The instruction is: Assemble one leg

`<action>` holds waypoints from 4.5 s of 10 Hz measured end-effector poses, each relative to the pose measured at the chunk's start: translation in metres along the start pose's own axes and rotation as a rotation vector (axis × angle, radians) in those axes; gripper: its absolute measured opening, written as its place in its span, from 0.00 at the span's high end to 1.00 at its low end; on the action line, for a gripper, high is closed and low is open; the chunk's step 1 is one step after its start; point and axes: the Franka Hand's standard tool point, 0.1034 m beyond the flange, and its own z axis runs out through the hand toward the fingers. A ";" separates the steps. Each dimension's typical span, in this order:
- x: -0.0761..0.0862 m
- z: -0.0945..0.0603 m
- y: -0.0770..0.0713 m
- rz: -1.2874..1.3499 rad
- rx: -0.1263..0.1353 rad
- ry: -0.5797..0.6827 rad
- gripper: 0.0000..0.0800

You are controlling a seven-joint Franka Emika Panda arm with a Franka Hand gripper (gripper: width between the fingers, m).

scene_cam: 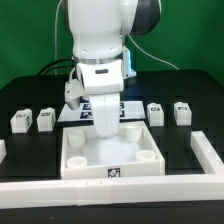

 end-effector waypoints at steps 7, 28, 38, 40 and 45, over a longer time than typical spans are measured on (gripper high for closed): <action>0.070 -0.001 0.031 0.070 0.010 0.031 0.91; 0.141 -0.071 -0.006 0.678 -0.055 0.018 0.19; 0.180 -0.049 -0.022 1.630 -0.002 0.061 0.19; 0.180 -0.048 -0.023 1.624 0.008 0.047 0.19; 0.179 -0.025 -0.044 1.614 0.330 -0.286 0.19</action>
Offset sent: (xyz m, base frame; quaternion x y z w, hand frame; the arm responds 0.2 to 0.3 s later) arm 0.0268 0.0444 0.0019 -0.0112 0.0208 0.0317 0.9992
